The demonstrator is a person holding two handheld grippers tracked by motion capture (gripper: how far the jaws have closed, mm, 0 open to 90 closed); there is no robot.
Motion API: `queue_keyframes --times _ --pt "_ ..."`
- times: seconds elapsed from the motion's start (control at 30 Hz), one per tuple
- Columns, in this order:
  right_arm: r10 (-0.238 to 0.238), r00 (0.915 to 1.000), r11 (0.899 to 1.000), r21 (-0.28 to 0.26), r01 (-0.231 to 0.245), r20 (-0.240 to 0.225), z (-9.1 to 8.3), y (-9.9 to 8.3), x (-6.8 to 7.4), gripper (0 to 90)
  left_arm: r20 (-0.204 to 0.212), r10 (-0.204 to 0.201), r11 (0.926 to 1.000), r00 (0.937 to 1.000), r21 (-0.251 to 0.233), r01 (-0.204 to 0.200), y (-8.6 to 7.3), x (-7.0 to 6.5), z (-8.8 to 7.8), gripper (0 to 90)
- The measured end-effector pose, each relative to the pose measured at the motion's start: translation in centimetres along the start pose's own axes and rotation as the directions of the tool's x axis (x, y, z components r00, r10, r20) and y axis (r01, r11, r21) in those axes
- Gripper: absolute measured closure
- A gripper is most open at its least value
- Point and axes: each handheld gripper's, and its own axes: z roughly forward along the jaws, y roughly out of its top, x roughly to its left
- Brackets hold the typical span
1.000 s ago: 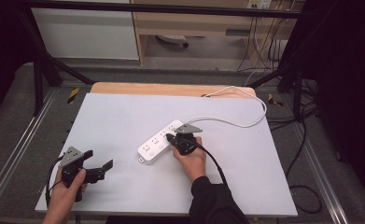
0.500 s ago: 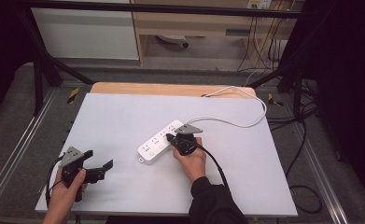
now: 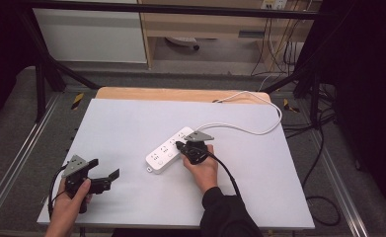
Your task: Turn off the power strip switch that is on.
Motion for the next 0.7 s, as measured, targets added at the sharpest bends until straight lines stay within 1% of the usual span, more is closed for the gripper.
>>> queue_keyframes --times 0.1,0.13,0.17,0.23,0.33,0.37,0.43,0.7 --pt "-0.009 0.9999 1.000 0.008 0.009 0.006 0.0 0.1 0.1 90.0 0.002 0.000 1.0000 1.0000 0.001 0.000 0.0 0.0 0.0 5.3" --pt "-0.007 1.0000 1.000 -0.001 0.007 0.004 -0.1 0.2 0.1 90.0 0.002 -0.001 1.0000 1.0000 0.001 0.001 0.0 0.0 0.0 5.4" --pt "0.002 1.0000 1.000 0.006 -0.002 0.002 -0.2 0.4 0.1 90.0 0.002 -0.001 1.0000 1.0000 0.000 0.001 0.0 0.0 0.0 5.3" --pt "0.003 1.0000 1.000 0.014 -0.003 0.004 -0.2 0.5 0.1 90.0 -0.002 -0.001 1.0000 1.0000 0.000 0.001 0.0 0.0 0.0 5.4" --pt "-0.009 0.9999 1.000 0.028 0.008 0.008 -0.2 0.7 0.2 90.0 -0.001 -0.003 1.0000 1.0000 -0.002 0.003 0.0 0.0 0.0 5.4" --pt "-0.012 0.9999 1.000 0.026 0.012 0.009 -0.3 0.8 0.2 90.0 -0.001 -0.006 1.0000 1.0000 -0.004 0.006 0.0 0.0 0.0 5.4" --pt "0.000 1.0000 1.000 0.021 0.000 0.007 -0.5 0.8 0.1 90.0 0.000 -0.006 1.0000 1.0000 -0.005 0.006 0.0 0.0 -0.1 5.4" --pt "0.014 0.9999 1.000 0.013 -0.014 0.007 -1.5 1.4 -0.5 90.0 0.001 -0.001 1.0000 1.0000 -0.006 0.001 0.0 0.0 -0.1 5.4"
